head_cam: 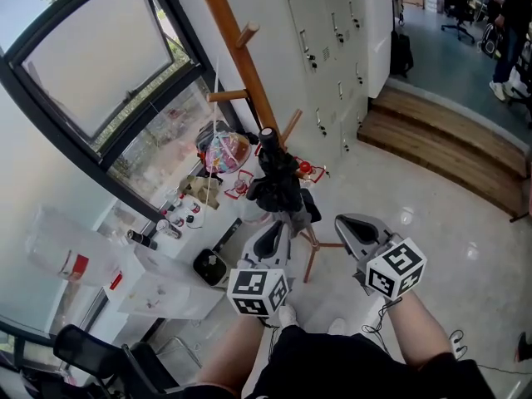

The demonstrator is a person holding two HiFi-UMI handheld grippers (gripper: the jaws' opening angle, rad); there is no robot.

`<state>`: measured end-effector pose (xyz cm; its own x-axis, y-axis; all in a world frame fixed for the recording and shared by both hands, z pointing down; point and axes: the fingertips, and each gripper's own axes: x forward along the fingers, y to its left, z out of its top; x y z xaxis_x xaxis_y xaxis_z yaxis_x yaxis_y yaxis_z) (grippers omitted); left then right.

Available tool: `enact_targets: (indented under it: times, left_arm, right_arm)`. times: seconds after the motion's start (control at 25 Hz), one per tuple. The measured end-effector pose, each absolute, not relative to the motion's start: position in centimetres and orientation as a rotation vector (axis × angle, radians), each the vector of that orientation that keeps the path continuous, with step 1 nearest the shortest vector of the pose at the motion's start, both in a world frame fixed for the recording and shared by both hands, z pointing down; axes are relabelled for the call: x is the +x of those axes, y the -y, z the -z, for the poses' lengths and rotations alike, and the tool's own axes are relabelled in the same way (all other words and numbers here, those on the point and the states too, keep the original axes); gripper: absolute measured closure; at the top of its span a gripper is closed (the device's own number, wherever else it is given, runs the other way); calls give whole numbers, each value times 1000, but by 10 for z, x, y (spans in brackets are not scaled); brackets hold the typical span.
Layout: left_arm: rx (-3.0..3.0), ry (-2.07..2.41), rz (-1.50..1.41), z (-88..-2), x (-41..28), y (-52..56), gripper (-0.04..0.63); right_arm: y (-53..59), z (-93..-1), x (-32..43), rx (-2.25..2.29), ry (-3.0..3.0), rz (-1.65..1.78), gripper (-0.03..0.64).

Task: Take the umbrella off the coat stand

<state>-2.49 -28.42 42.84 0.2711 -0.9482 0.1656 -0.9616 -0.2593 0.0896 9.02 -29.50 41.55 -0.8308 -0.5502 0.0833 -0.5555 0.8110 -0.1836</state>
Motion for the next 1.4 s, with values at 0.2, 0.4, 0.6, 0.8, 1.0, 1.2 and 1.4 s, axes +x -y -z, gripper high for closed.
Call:
enact_targets:
  times: [0.2,0.4,0.6,0.8,1.0,1.2,1.4]
  left_arm:
    - [2366,1800,-128,-430,-31,292,569]
    - [2389,1783,-142,-431,-34,305,505]
    - [2404,1793,-147,-428,-42,327,430]
    - [2418,1843,-213,-430,-54,352,341]
    - [2448,1856,-287,-434,-62,376,316]
    - [2503,1848,-357,-435,-61,397,307]
    - [2518,1831,-413,-439,-59,416,301]
  right_arm:
    - [299,-416,87,917,2961,-310,563]
    - [307,-414,86,959,2955,-305,563]
    - [317,-415,84,1000,2939,-311,563]
    - [329,-422,81,1030,2912,-335,563]
    - [339,-427,77,1054,2892,-352,563]
    - [349,-430,76,1094,2873,-369,563]
    - [360,-431,80,1132,2859,-384,563]
